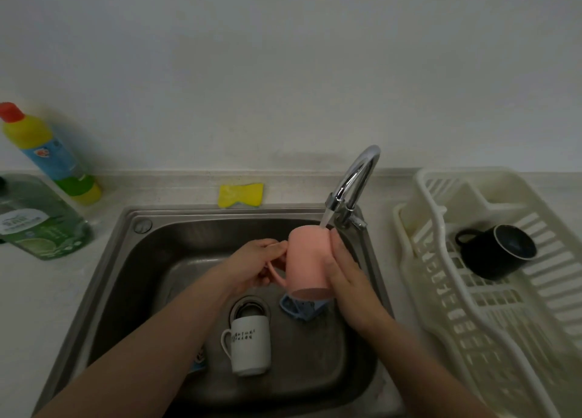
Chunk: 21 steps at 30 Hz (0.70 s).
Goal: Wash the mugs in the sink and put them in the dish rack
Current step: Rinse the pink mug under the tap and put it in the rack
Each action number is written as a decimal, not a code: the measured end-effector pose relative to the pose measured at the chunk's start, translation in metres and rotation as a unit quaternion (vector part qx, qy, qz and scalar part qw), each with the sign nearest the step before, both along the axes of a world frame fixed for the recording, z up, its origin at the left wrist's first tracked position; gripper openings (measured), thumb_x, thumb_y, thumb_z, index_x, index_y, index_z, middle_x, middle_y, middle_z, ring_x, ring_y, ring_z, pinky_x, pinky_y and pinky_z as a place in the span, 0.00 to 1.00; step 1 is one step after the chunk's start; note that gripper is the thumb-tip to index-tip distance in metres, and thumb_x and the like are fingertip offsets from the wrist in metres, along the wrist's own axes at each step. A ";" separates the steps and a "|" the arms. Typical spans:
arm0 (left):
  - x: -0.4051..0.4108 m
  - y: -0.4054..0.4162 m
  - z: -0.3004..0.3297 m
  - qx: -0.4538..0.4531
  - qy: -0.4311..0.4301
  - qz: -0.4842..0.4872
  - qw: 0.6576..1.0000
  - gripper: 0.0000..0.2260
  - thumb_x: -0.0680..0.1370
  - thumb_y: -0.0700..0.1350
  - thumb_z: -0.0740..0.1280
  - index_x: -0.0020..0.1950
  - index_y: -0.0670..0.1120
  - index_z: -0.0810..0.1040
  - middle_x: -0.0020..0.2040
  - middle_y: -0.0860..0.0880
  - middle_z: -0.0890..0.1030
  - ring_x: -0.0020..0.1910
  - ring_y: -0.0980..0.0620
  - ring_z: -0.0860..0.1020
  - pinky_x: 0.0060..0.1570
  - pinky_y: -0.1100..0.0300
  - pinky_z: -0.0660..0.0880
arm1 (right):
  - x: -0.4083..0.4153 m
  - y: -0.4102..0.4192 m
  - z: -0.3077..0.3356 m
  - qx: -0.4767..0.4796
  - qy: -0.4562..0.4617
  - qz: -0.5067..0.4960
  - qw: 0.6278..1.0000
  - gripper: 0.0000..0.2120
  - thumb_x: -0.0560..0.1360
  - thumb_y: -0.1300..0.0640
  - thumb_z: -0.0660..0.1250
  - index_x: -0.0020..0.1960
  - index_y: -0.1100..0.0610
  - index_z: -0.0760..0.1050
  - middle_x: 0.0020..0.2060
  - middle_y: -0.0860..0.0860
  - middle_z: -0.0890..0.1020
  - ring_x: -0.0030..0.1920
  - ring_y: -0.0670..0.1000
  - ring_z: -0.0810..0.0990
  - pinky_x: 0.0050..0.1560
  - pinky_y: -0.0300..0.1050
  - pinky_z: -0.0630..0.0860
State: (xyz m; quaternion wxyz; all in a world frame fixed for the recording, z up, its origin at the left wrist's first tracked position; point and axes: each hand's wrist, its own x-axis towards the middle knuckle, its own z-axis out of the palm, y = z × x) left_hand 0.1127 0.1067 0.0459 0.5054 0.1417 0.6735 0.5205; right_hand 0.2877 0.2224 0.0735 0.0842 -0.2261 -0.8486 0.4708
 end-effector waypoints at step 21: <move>0.000 0.024 0.010 -0.037 0.089 -0.058 0.994 0.13 0.81 0.52 0.63 0.40 0.47 0.76 0.33 0.46 0.79 0.29 0.51 0.78 0.28 0.65 0.68 | 0.012 0.000 -0.002 0.310 0.003 0.200 0.929 0.25 0.82 0.44 0.45 0.75 0.51 0.61 0.75 0.44 0.62 0.77 0.40 0.49 0.77 0.46 0.45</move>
